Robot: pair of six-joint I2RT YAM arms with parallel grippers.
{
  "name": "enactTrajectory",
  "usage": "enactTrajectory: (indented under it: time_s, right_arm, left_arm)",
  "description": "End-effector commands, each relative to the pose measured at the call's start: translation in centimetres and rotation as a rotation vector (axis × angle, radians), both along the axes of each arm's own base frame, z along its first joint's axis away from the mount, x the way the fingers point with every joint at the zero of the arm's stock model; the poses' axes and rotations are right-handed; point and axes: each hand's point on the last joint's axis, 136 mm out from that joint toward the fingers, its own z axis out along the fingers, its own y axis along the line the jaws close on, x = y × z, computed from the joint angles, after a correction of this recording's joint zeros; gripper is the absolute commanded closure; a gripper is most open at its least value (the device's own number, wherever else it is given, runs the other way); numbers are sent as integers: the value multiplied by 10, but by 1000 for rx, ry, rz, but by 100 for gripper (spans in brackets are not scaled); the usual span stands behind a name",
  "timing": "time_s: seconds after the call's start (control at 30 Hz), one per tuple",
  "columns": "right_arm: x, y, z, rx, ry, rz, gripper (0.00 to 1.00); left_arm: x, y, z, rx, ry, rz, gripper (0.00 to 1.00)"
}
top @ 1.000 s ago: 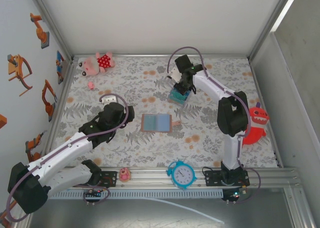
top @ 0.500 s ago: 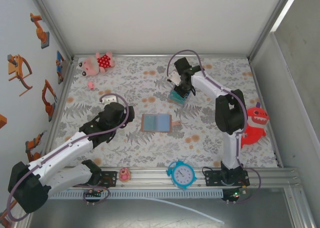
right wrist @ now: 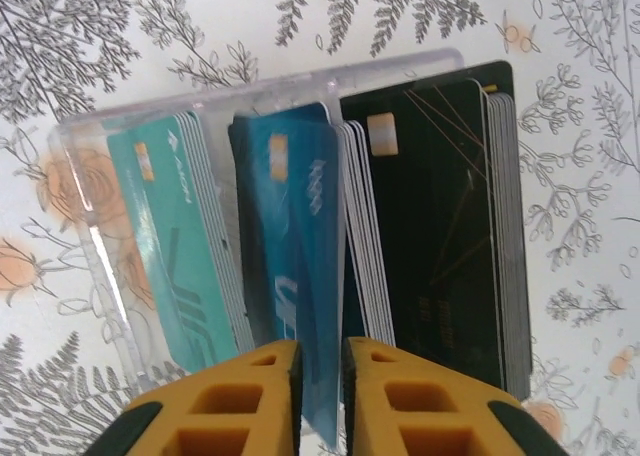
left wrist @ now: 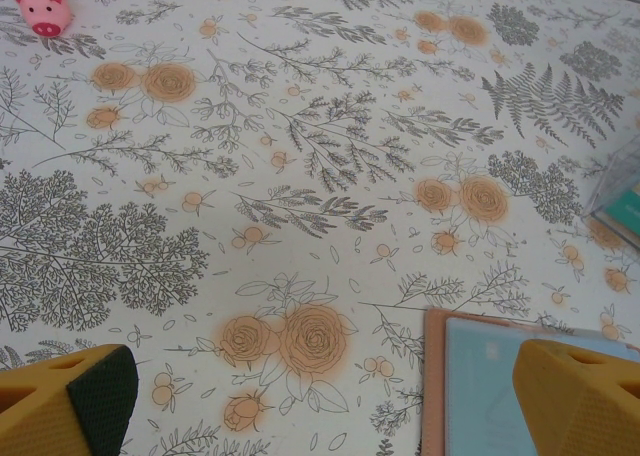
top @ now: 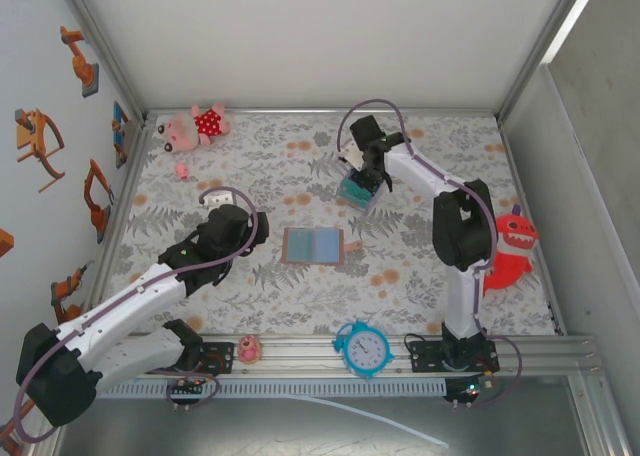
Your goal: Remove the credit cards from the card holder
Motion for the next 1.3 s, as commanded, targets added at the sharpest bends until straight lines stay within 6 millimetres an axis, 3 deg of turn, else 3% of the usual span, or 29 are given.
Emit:
enactTrajectory:
  time_s: [0.0, 0.2, 0.37, 0.7, 0.87, 1.03, 1.27]
  right_arm:
    - [7, -11, 24, -11, -80, -49, 79]
    - [7, -13, 39, 23, -112, -102, 77]
    - [1, -18, 62, 105, -136, -257, 72]
    - [-52, -3, 82, 480, -70, -534, 68]
    - [-87, 20, 73, 547, -38, -557, 65]
    - [-128, 65, 47, 501, 17, -534, 62]
    - [-161, 112, 16, 435, 72, -506, 55]
  left_arm:
    - [0, 3, -1, 8, 6, 8, 3]
    - [1, 3, 0, 2, 2, 13, 3]
    - [1, 10, 4, -7, -11, 60, 3]
    - [0, 43, 5, -22, -25, 217, 3]
    - [-2, 63, -1, -12, -8, 292, 3]
    - [-6, 86, -6, -1, 6, 374, 3]
    - [-19, 113, -12, -2, 28, 468, 3]
